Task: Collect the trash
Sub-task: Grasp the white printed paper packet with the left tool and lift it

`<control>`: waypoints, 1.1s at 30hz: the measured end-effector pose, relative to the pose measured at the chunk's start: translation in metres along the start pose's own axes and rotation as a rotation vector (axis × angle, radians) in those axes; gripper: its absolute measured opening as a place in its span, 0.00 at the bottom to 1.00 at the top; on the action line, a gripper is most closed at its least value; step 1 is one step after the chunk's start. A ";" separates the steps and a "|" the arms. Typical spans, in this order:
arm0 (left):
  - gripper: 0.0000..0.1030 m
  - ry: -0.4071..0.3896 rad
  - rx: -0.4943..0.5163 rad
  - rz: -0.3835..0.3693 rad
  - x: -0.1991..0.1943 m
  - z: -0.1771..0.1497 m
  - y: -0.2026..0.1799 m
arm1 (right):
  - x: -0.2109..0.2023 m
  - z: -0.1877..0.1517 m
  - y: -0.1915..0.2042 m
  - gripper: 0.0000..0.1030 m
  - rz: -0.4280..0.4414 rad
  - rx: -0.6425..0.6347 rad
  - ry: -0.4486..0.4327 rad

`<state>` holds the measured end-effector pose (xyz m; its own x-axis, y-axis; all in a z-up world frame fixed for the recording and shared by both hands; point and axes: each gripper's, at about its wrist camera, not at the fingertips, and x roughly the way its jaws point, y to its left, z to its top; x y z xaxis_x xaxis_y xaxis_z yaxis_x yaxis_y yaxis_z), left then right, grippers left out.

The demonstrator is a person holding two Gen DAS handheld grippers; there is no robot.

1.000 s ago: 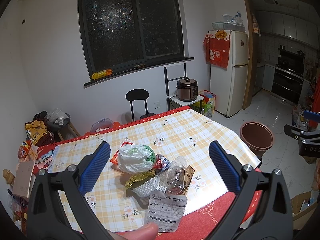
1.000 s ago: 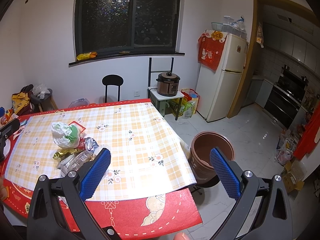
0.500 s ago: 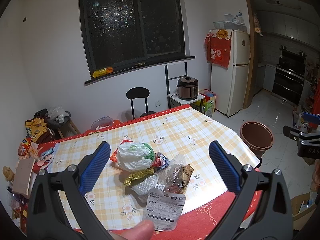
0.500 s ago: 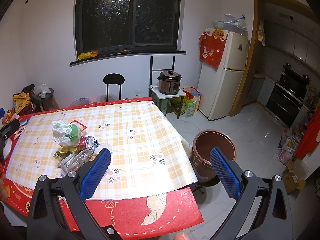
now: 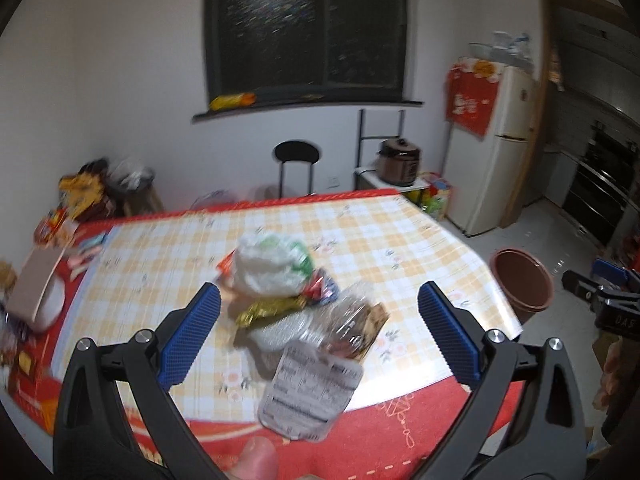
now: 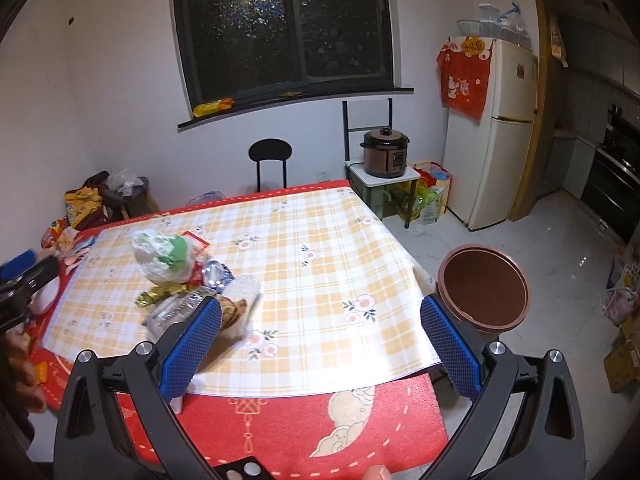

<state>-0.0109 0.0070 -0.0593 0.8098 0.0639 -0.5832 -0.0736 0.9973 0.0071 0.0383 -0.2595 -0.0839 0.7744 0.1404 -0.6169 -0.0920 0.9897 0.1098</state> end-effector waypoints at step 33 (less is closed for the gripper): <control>0.94 0.188 0.039 0.230 0.112 -0.158 -0.019 | 0.100 -0.065 0.003 0.95 0.183 -0.050 0.261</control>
<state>-0.0111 -0.0103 -0.2531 0.6525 0.2839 -0.7026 -0.2171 0.9583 0.1856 0.0744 -0.2407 -0.1957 0.5560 0.3126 -0.7702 -0.2509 0.9465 0.2030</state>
